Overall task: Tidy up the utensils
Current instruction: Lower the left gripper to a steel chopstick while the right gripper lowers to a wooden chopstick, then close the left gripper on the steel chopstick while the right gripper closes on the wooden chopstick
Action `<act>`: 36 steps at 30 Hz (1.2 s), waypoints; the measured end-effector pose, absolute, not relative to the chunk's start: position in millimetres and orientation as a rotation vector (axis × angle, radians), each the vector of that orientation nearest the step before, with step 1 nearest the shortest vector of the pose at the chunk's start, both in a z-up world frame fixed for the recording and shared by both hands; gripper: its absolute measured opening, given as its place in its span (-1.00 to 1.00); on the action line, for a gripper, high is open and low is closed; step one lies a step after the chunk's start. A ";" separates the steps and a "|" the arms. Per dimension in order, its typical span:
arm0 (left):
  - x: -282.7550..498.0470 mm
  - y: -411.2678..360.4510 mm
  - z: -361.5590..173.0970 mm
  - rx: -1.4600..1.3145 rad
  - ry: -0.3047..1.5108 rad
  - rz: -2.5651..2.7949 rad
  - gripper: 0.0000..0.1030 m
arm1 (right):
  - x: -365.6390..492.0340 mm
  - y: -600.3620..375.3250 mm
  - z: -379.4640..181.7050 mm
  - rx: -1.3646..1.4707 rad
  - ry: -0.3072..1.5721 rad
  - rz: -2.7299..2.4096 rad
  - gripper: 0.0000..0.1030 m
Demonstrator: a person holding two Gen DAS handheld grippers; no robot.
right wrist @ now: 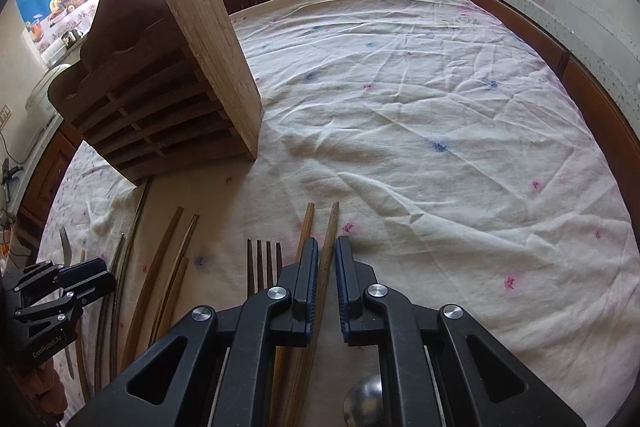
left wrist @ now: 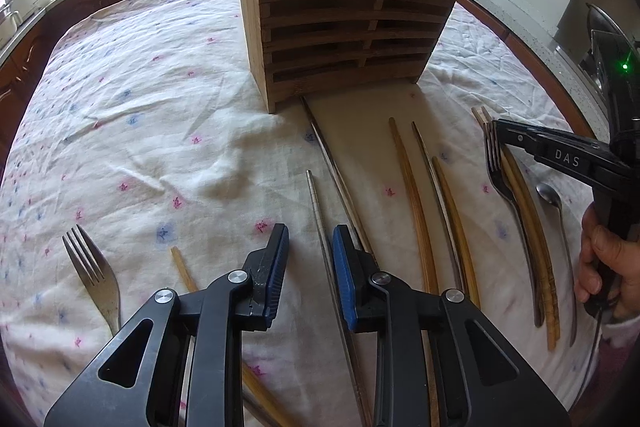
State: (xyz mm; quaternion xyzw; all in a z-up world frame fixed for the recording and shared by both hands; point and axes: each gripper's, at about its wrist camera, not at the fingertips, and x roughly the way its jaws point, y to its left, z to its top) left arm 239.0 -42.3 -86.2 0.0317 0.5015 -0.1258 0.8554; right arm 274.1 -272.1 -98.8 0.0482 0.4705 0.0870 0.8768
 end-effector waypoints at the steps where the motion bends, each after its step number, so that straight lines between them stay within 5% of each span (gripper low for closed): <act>1: 241.3 -43.9 -86.2 0.073 1.055 -0.264 -0.57 | 276.2 -269.5 -98.6 0.086 0.985 0.181 -0.83; 6: 248.8 -57.1 -88.0 0.117 1.036 -0.256 -0.59 | 282.9 -268.2 -99.8 0.087 0.989 0.199 -0.82; 10: 248.8 -66.2 -89.3 0.155 1.013 -0.265 -0.86 | 280.3 -265.8 -100.5 0.057 0.973 0.203 -0.82; 36: 159.3 -22.9 27.6 -0.083 0.743 -0.395 -0.92 | 175.9 -298.9 16.5 0.267 0.662 0.304 -0.90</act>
